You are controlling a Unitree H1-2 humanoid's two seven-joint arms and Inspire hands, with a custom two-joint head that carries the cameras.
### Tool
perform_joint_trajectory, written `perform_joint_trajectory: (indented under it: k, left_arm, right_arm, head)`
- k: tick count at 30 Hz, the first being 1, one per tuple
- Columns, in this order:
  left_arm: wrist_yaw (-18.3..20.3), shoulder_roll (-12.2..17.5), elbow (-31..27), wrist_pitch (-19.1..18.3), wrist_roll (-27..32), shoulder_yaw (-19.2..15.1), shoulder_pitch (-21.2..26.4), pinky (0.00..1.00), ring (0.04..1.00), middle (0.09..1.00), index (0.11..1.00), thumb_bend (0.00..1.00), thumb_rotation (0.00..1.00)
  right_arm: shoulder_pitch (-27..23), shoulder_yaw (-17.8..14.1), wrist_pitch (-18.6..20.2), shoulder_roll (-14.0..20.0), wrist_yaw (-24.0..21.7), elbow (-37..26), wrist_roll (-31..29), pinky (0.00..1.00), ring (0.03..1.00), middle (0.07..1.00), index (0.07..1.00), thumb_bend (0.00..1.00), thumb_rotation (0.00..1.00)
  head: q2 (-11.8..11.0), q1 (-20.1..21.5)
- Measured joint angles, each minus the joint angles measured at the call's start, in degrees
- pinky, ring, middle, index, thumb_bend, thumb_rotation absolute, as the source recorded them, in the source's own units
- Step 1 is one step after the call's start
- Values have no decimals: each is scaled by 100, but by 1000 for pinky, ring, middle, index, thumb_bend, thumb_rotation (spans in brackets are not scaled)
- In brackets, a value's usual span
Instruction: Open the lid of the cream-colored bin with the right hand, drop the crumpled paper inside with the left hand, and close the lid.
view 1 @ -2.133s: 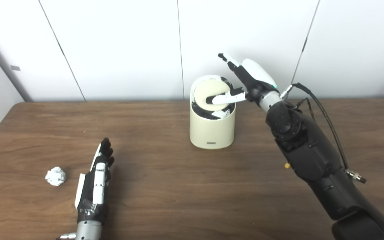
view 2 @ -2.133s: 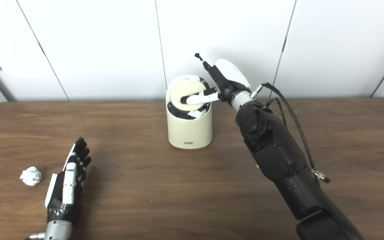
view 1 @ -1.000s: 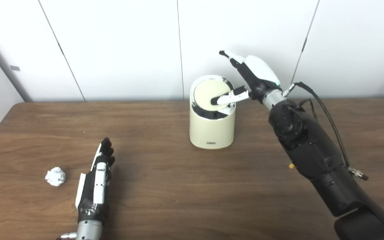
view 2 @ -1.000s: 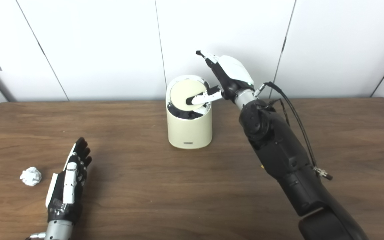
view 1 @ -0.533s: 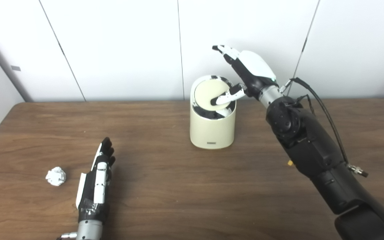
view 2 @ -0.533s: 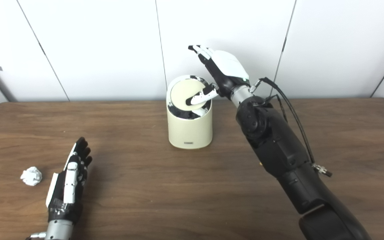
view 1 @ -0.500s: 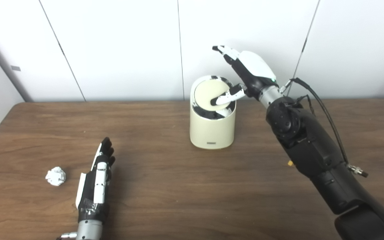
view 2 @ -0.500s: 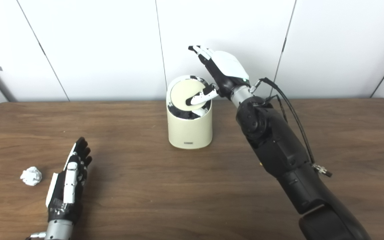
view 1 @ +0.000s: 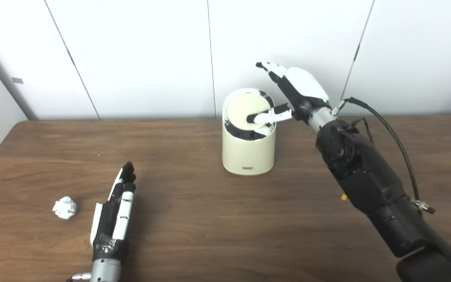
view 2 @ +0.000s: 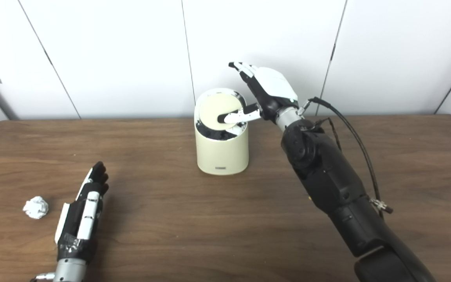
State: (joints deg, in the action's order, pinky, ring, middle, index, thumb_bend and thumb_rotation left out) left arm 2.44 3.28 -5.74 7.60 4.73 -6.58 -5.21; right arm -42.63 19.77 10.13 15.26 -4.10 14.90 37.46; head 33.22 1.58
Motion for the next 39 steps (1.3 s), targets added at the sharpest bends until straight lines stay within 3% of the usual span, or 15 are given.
perform_joint_trajectory:
  k: [7,12,16,22,32,39]
  left_arm:
    - [-17,7,5,-32,-167,55,3,1000,981,975,960,301,582]
    - [-25,3,27,-31,-189,58,16,1000,978,972,959,301,531]
    - [-16,1,35,-31,-176,60,28,1000,994,981,963,293,482]
    - [16,5,71,-30,-140,63,57,1000,986,979,963,304,511]
    - [8,7,111,-27,-185,76,99,1000,994,983,969,310,494]
    - [7,8,162,-14,-187,79,160,1000,988,981,967,305,502]
  right_arm:
    - [56,-26,-41,-3,-3,0,-2,959,962,946,924,715,588]
    - [91,-140,-40,-33,-26,0,-90,897,945,938,923,669,633]
    - [100,-245,3,-43,-49,-14,-191,866,941,936,925,673,736]
    - [161,-412,255,-64,-185,-288,-300,872,939,942,934,651,850]
    - [156,-466,352,-36,-383,-512,-317,871,937,945,939,654,854]
    - [155,-867,589,-69,-480,-695,-672,828,921,939,937,619,941]
  head:
    - [-53,-35]
    - [-70,-26]
    - [-88,-18]
    - [-97,18]
    - [-105,-9]
    - [-123,9]
